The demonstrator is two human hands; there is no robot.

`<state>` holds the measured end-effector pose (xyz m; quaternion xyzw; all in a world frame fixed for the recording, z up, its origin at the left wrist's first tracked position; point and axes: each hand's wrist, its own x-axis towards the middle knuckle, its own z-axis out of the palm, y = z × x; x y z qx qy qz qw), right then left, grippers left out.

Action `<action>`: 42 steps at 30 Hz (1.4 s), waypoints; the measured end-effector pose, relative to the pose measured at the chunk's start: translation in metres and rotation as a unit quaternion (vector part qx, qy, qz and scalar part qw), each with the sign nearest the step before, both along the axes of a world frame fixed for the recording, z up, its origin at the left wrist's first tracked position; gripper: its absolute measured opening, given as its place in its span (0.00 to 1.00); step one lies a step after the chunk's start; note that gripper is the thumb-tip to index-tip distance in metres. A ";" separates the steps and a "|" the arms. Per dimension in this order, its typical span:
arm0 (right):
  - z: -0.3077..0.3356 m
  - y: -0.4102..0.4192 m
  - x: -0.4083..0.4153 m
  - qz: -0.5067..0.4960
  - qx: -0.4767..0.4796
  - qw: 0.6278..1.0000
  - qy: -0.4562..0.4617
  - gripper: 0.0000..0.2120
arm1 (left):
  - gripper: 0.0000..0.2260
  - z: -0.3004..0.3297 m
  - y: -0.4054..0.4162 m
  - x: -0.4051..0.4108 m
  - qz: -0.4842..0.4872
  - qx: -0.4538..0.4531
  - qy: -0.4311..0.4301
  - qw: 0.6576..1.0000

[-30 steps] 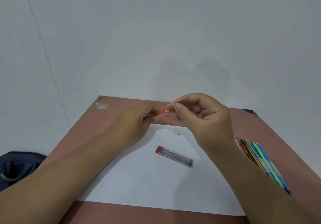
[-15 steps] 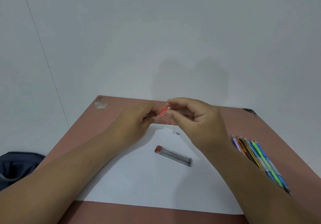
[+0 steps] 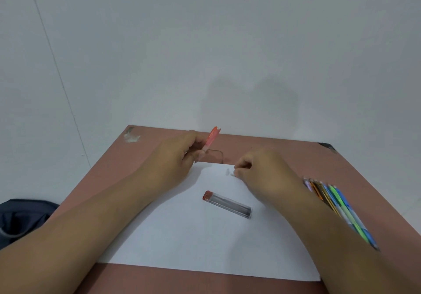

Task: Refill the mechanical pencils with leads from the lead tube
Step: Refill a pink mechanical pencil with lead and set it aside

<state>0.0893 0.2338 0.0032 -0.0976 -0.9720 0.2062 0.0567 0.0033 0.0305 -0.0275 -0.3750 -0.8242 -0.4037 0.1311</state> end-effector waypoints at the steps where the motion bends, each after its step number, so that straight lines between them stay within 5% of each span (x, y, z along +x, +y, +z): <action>1: 0.000 -0.001 0.000 0.009 0.007 1.000 -0.008 0.07 | 0.19 0.001 0.000 0.002 -0.002 -0.002 0.004 1.000; 8: -0.005 -0.004 -0.005 -0.012 0.050 0.998 -0.021 0.08 | 0.13 0.000 0.000 0.000 -0.002 -0.009 0.026 1.000; 10: -0.004 0.000 -0.006 -0.038 0.035 0.998 0.037 0.07 | 0.08 -0.003 0.000 -0.004 0.012 -0.013 0.023 1.000; 15: 0.009 -0.006 0.006 0.002 -0.124 0.951 0.282 0.04 | 0.15 -0.005 -0.002 -0.007 0.018 -0.003 0.035 0.999; 20: 0.006 -0.013 0.006 0.059 -0.113 0.923 0.363 0.03 | 0.14 -0.008 -0.003 -0.012 0.018 0.001 0.040 0.999; 34: 0.006 -0.006 0.005 0.058 -0.068 0.923 0.373 0.04 | 0.09 -0.005 -0.002 -0.007 0.011 -0.006 0.044 0.999; 42: 0.006 0.004 0.000 0.113 0.064 0.945 0.301 0.07 | 0.11 -0.004 -0.008 -0.011 0.038 -0.036 0.104 0.993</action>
